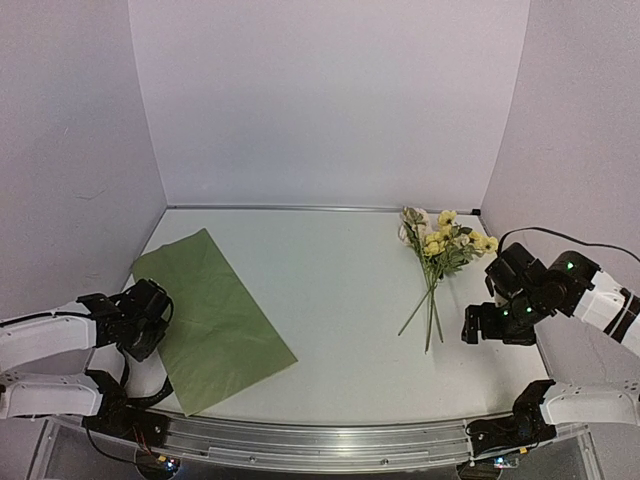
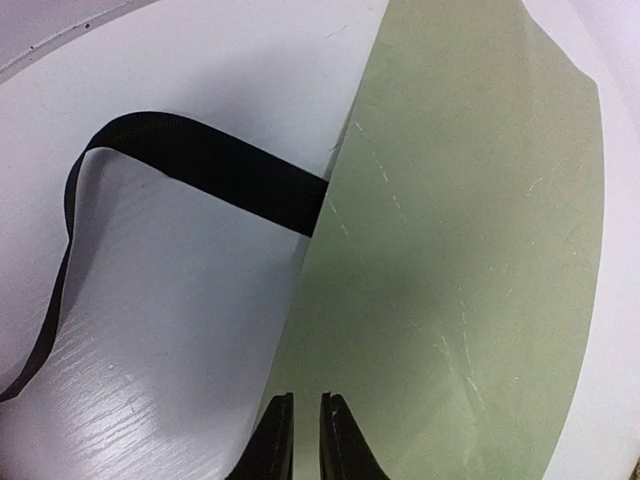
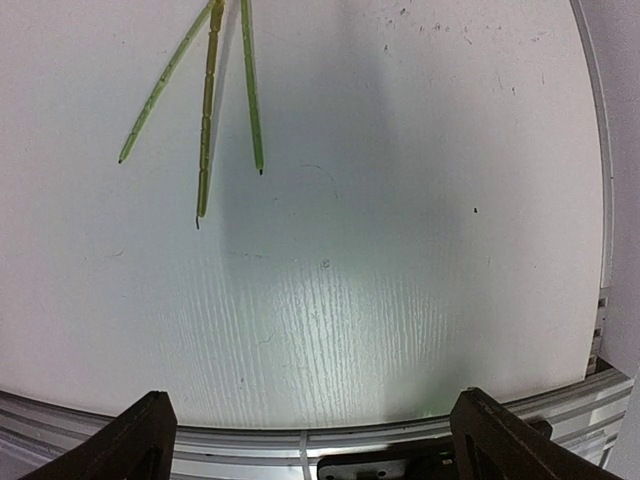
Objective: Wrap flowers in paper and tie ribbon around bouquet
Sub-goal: Pick up the folded wrapping paper from the corner of the board.
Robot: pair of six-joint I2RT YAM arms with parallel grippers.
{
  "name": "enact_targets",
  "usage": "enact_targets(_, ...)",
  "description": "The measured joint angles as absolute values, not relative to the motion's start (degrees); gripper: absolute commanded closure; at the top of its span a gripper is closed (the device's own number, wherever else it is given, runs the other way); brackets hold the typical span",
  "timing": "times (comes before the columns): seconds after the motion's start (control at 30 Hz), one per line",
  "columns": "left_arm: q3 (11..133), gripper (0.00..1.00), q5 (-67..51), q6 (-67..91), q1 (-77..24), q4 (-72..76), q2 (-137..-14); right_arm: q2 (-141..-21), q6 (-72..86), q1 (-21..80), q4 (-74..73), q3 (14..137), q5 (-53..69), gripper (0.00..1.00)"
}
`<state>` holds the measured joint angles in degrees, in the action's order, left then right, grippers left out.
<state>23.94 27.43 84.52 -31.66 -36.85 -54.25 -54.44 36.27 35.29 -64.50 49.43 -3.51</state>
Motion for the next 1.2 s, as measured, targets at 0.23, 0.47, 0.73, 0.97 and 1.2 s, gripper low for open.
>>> enact_targets(0.23,26.20,0.32,28.53,81.88,-31.65,-38.15,-53.91,-57.29,35.89,36.47,-64.15,49.82,-2.00,0.02)
enact_targets(0.47,24.24,0.19,25.46,79.07,-29.25,-36.85,-52.76,-72.67,35.83,46.98,-59.95,57.88,1.44,0.02)
enact_targets(0.73,20.34,0.18,18.38,75.32,-26.02,-31.65,-47.63,-97.49,36.77,55.32,-48.73,75.48,10.81,0.07)
enact_targets(0.97,17.18,0.15,11.61,73.16,-20.31,-29.30,-47.10,-112.45,39.69,59.14,-42.46,87.49,17.20,0.14)
enact_targets(1.2,16.40,0.21,6.31,70.82,-16.24,-26.71,-46.88,-122.82,42.02,61.79,-38.75,95.35,19.46,0.23)
